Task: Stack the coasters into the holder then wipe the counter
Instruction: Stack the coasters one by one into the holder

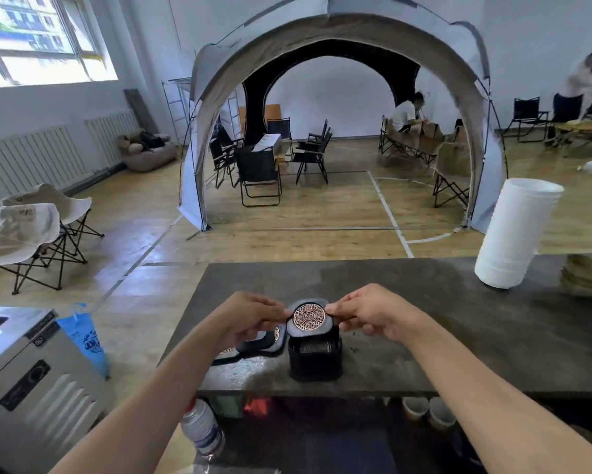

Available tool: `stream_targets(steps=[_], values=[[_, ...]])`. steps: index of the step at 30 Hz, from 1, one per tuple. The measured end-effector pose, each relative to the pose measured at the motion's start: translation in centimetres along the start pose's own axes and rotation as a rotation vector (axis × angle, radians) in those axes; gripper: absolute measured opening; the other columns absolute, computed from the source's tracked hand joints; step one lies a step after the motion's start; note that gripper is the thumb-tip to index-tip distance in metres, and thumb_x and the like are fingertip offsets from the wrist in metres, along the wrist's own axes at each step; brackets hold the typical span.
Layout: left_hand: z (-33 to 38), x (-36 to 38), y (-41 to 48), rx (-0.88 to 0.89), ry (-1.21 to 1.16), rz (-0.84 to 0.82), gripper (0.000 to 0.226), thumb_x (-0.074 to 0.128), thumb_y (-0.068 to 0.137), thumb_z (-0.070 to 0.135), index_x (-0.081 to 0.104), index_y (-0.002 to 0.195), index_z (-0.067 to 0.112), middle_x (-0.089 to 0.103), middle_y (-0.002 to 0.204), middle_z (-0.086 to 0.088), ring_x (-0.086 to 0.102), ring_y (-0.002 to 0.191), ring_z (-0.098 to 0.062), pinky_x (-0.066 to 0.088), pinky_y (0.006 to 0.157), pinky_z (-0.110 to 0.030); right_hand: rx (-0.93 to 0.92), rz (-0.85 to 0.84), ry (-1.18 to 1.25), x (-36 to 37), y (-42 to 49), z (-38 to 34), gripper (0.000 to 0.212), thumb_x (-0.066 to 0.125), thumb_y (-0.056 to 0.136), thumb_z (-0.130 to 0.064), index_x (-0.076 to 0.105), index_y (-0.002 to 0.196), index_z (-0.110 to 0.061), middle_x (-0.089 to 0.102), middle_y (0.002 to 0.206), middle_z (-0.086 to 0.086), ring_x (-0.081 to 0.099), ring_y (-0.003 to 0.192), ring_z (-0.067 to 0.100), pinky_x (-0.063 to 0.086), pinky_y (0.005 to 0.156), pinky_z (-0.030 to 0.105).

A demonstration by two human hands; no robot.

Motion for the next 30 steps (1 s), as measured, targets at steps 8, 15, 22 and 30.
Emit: stream_targets(steps=[8,15,22,30], values=[[-0.9,2.4,-1.6,-0.016,0.080,0.084,0.030,0.087,0.070,0.007,0.068,0.094,0.002,0.059,0.044,0.004,0.046,0.029,-0.003,0.023,0.028,-0.014,0.004,0.106,0.101,0.3,-2.1,2.9,0.016,0.081,0.077,-0.011,0.066,0.077,-0.014,0.072,0.065,0.001,0.060,0.047,0.005,0.022,0.036,0.015],[-1.8,2.5,-1.2,-0.052,0.014,0.111,0.051,0.089,0.064,0.003,0.041,0.070,0.018,0.052,0.049,0.000,0.051,0.038,-0.008,0.018,0.030,-0.012,0.069,0.161,0.136,1.2,-1.7,3.1,0.013,0.080,0.074,-0.002,0.069,0.072,-0.009,0.066,0.062,0.004,0.055,0.041,0.005,0.022,0.033,0.014],[-2.4,2.7,-0.7,-0.056,0.136,0.139,0.047,0.085,0.070,0.004,0.041,0.065,0.019,0.068,0.064,-0.006,0.058,0.037,-0.005,0.021,0.030,-0.015,0.180,0.191,0.097,1.8,-0.1,4.9,0.012,0.078,0.076,-0.002,0.070,0.069,-0.007,0.063,0.053,0.004,0.056,0.038,0.006,0.020,0.033,0.014],[-1.6,-0.2,-1.5,0.067,0.261,0.230,0.028,0.089,0.068,0.015,0.062,0.073,0.011,0.072,0.067,-0.006,0.064,0.047,-0.005,0.039,0.037,-0.017,0.007,0.231,-0.098,0.3,-1.8,1.4,0.015,0.080,0.074,0.001,0.071,0.086,-0.002,0.072,0.071,0.011,0.062,0.048,0.011,0.032,0.032,0.014]])
Point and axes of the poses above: each hand's wrist, its own y-axis towards the middle knuckle, its own x-axis out of the palm, z = x × y, the point moved 1 cm from there along y, towards the middle knuckle
